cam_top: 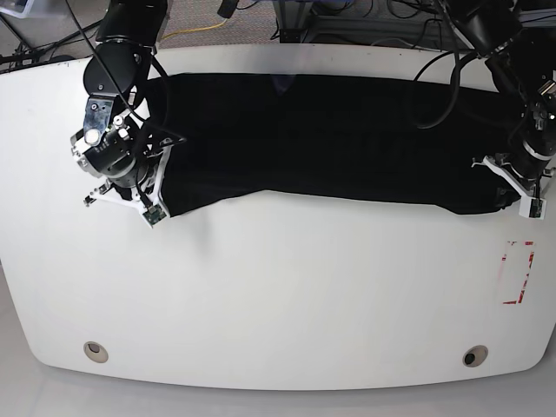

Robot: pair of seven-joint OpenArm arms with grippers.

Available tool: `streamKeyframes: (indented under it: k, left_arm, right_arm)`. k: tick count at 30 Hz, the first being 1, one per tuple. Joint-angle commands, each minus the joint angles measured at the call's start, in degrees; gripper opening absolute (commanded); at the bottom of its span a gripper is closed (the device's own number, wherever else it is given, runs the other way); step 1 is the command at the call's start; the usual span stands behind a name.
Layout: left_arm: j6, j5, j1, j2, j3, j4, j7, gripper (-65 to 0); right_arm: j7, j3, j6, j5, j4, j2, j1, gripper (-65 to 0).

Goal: Fold the T-shirt properly
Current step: 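Grasp the shirt edge with both grippers and fold it over the shirt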

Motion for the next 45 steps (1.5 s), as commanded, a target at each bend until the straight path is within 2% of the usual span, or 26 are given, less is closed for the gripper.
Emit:
streamKeyframes:
  k: [1, 5, 11, 15, 26, 30, 35, 37, 40, 42, 45]
  left_arm:
    - [0.1, -2.72, 0.26, -1.26, -0.03, 2.43, -1.45, -65.0]
    - [0.1, -5.18, 3.34, -2.13, -0.29, 4.36, -1.45, -65.0]
    - [0.1, -6.59, 7.65, -3.63, -1.88, 4.54, -1.63, -65.0]
    - [0.1, -6.59, 8.44, -3.63, -3.28, 4.45, -1.63, -65.0]
    - [0.1, -5.97, 10.81, -3.81, -5.22, 4.27, -1.45, -65.0]
    - [0.1, -5.97, 13.01, -5.74, -4.87, 4.27, -1.45, -65.0]
    - [0.1, -6.06, 15.73, -6.35, -4.87, 4.36, -1.45, -65.0]
    - [0.1, -6.41, 16.44, -7.59, -4.6, 4.36, -1.36, -65.0]
    - [0.1, -6.41, 17.05, -8.82, -1.96, 4.45, -1.36, -65.0]
    - [0.1, -6.5, 17.76, -9.87, -0.65, 4.54, -1.36, -56.9]
    - [0.1, -6.5, 17.84, -9.87, -0.56, 4.54, -1.36, -41.5]
  right_arm:
    - [0.49, 1.91, -0.1, 3.11, 1.19, -0.39, -0.54, -65.0]
    - [0.49, 4.1, -0.1, 11.46, 1.19, -0.03, -2.65, -65.0]
    - [0.05, 4.72, -0.1, 24.82, 1.1, 4.45, -6.25, -65.0]
    - [-0.3, 4.81, -0.1, 29.3, 1.02, 6.38, -7.83, -65.0]
    - [-0.3, 6.3, -0.1, 29.92, 0.93, 8.32, -13.2, -65.0]
    - [-0.3, 6.39, -0.1, 29.92, 0.93, 8.23, -14.34, -65.0]
    - [-0.3, 6.39, -0.1, 29.66, 0.75, 7.97, -14.52, -64.5]
    - [-0.3, 6.39, -0.1, 29.57, 0.67, 7.88, -14.52, -58.0]
    - [-0.3, 6.39, -0.1, 29.57, 0.67, 7.88, -14.43, -43.4]
    - [-0.3, 6.48, -0.1, 29.66, 0.75, 7.88, -14.43, -31.9]
    - [-0.3, 6.48, -0.1, 29.83, 0.84, 7.88, -14.34, -22.2]
